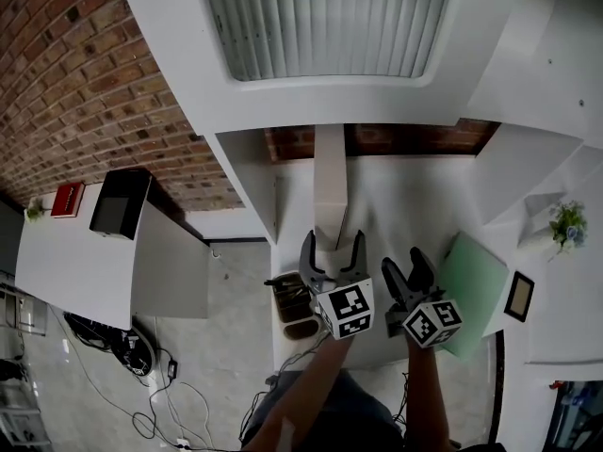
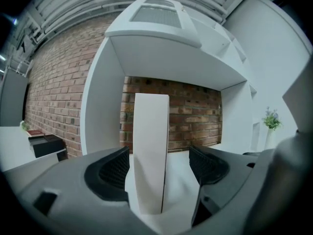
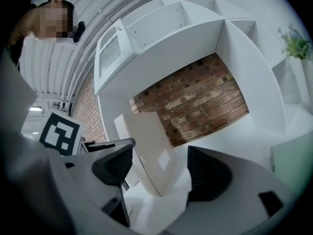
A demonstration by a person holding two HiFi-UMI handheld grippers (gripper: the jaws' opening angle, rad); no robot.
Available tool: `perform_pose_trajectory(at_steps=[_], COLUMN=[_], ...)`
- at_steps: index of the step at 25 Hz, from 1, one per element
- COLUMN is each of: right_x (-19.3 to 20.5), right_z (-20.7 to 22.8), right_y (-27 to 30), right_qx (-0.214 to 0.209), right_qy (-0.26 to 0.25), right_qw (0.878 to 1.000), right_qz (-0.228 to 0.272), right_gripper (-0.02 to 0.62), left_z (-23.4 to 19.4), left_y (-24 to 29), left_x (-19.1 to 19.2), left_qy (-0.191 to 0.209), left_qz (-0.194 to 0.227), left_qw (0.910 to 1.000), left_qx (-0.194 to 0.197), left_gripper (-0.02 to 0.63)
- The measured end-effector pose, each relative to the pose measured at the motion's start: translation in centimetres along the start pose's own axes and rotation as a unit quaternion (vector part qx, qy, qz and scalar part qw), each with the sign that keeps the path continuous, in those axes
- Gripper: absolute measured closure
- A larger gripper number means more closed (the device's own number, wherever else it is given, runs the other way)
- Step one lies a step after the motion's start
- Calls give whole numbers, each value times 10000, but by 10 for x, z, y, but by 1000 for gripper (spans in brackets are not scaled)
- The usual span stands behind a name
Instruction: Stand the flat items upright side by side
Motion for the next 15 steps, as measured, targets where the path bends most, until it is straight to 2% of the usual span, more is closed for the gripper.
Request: perform_pose_trajectory(at_steps=[4,9,15], right_x=[2,3,-3], right_z=[-1,11,47], right_y=[-16,-35,-96], right_qx=[199,457,1224], right_qy=[73,203,160], right_qw=[9997,9985,9915], right_qz=[91,225,412], right_gripper=[261,261,261], left_z=[15,45,119], left_y=[-37,-66,-78], left_x=[-7,-2,13], left_qy=[286,539,587], left_qz=[-7,23,-123], left_qw=[9985,9925,9751], left_qx=[459,1092,2137], left_gripper=[257,257,258])
Point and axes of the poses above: the fingertips, and each gripper's own axes: y forward along the fingers, z to its right, x out of its underside, the point moved 1 cm from there along -y, backward along the fingers, and after that the axes turned 5 degrees about -y, right-handed, at the moved point
